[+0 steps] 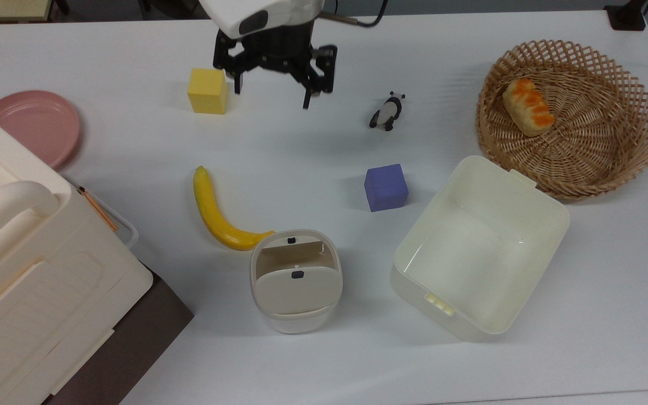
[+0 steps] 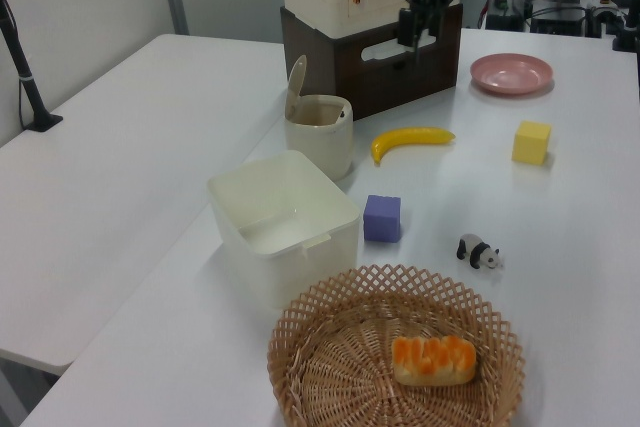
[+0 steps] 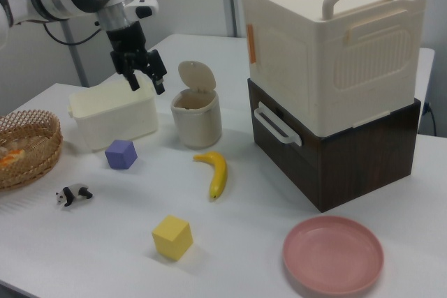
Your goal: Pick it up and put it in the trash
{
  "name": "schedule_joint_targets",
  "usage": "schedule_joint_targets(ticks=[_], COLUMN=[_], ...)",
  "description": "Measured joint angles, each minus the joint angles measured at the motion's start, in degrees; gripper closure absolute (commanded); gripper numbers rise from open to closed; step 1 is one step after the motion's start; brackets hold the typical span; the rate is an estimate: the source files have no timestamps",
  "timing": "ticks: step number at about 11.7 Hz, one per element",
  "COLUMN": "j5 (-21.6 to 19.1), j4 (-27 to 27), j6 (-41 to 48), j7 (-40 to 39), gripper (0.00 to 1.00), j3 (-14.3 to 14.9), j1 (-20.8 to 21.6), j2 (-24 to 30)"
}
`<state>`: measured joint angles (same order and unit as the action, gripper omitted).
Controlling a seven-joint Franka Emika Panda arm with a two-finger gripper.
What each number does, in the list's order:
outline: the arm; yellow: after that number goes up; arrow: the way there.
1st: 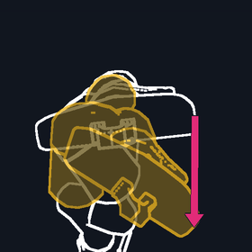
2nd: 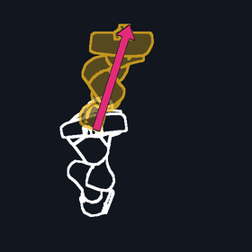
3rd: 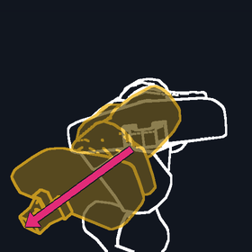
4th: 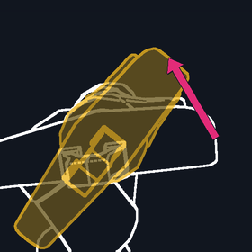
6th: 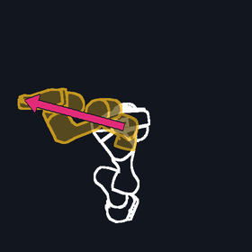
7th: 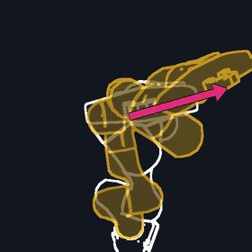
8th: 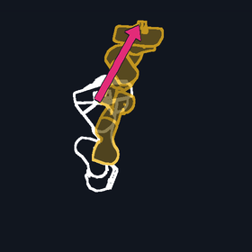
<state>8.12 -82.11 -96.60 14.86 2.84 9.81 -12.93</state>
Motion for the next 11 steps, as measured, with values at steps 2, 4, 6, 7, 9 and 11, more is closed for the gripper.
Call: schedule_joint_targets(ticks=[2,4,6,7,9,11], j5=[-0.91,-1.75,-1.92,-1.93,-1.95,-2.04], j4=[-1.94,-3.65,-4.55,-4.62,-4.71,-4.71], j6=[2.16,2.77,3.07,3.07,3.44,4.26], j7=[-1.96,-2.86,-3.1,-3.32,-4.84,-5.59], gripper=[0.0,0.0,0.0,0.0,0.0,0.0], j3=[-0.65,-0.79,-0.84,-0.84,-0.84,-0.84], j1=[-0.88,-1.48,-2.08,-2.36,-3.01,-3.29], j2=[2.36,4.57,5.52,5.57,5.57,5.61])
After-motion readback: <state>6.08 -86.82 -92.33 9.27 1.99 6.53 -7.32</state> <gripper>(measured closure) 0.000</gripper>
